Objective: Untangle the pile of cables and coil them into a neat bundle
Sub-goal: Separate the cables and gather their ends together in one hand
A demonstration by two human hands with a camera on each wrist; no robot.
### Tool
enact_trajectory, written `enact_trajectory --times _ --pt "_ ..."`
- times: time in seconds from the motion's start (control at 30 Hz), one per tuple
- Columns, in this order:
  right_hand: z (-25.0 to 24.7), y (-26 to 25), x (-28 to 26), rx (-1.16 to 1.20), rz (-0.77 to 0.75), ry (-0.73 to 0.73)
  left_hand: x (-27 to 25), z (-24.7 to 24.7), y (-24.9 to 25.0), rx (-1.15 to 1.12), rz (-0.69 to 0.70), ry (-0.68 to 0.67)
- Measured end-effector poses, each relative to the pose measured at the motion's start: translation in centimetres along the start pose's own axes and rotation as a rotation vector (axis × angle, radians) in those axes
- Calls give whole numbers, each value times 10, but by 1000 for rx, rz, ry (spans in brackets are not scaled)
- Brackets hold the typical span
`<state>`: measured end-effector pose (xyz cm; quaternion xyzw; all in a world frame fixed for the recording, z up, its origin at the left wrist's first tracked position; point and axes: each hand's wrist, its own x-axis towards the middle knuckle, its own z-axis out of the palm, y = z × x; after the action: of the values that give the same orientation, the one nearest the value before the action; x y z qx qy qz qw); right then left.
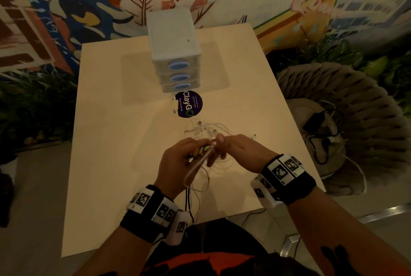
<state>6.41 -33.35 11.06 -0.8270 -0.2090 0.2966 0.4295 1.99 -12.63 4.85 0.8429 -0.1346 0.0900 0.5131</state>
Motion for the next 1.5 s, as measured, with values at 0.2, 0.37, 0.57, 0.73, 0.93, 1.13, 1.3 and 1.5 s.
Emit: enact_trajectory --times 0.2,0.37,0.57,0.73,0.93,1.13,1.3,1.5 --pt "6 45 9 -148 -13 91 3 -6 -2 -165 -134 297" --pt "9 88 14 -178 90 273 6 -15 -2 -351 -155 450" --pt "-10 100 31 -240 127 458 6 -22 0 -457 -164 481" --pt "-26 92 44 90 125 541 5 -22 0 -452 -172 467" --pt "-33 71 51 381 48 605 6 -23 -2 -395 -188 371" --pt "-41 52 51 398 -31 643 8 -18 -7 -405 -245 351" --pt "-46 37 55 271 -68 588 12 -18 -9 -420 -315 330" --pt "-36 25 61 125 -99 477 23 -15 -6 -333 -342 268"
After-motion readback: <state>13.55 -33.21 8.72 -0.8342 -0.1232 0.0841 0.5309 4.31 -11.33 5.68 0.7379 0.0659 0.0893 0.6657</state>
